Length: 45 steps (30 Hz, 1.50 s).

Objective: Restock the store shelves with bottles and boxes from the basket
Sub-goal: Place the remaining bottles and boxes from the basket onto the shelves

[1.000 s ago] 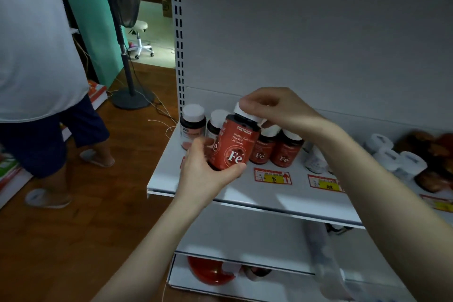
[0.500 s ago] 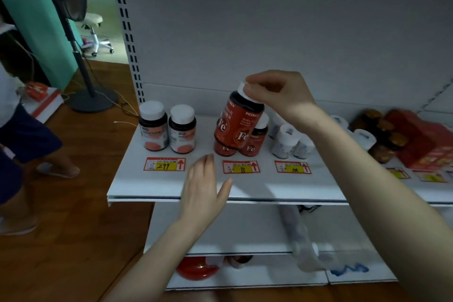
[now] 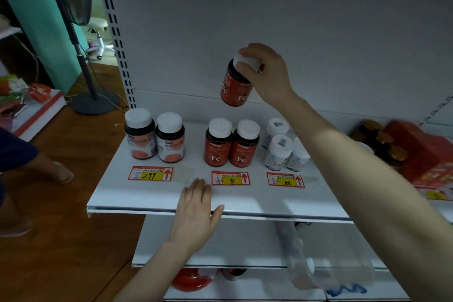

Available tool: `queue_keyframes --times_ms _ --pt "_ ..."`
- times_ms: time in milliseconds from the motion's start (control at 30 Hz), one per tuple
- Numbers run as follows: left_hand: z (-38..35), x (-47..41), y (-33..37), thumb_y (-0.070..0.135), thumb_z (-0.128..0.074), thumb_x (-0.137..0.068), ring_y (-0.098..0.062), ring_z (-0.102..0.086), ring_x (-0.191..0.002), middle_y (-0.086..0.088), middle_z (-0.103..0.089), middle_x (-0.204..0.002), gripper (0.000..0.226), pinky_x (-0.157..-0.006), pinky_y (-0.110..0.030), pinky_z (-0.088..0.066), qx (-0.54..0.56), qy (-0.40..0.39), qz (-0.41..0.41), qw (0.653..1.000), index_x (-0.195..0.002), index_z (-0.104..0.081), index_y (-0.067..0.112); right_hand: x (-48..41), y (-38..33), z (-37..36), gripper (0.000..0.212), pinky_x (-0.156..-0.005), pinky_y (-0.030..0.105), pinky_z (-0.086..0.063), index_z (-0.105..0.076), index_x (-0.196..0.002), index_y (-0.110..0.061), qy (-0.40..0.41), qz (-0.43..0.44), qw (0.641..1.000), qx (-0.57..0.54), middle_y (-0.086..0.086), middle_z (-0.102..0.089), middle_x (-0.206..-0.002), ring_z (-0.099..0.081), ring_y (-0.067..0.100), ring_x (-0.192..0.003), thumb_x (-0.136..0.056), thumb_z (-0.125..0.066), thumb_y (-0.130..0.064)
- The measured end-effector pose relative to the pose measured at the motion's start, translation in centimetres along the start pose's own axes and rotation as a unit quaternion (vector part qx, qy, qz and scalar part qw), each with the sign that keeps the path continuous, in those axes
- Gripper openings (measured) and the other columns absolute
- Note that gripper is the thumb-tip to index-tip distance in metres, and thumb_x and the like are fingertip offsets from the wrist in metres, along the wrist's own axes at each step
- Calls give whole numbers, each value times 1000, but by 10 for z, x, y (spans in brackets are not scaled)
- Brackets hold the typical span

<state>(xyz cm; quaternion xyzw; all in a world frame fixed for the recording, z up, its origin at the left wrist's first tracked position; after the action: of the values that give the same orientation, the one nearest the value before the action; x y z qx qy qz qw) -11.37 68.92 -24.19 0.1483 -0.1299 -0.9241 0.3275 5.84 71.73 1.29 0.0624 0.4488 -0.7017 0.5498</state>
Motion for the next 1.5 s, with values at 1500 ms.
queue_keyframes --times_ms 1500 --pt "6 1 2 47 -28 -94 -30 -50 -110 -18 -63 -111 60 -90 -47 -49 -69 63 -29 995 -108 -63 1 13 83 -127 38 -96 24 -37 -58 -119 -11 -293 -135 947 -12 6 -51 -132 -46 19 -124 -82 -65 -14"
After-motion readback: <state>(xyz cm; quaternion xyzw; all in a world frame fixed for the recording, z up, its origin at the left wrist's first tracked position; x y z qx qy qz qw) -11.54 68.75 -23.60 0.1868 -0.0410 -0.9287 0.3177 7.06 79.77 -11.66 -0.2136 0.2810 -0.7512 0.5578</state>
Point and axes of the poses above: each hand's wrist, its own x-axis away from the middle knuckle, its own z-axis out of the back of the hand, y = z × x, the point moved 8 cm from there along -x, towards the middle knuckle
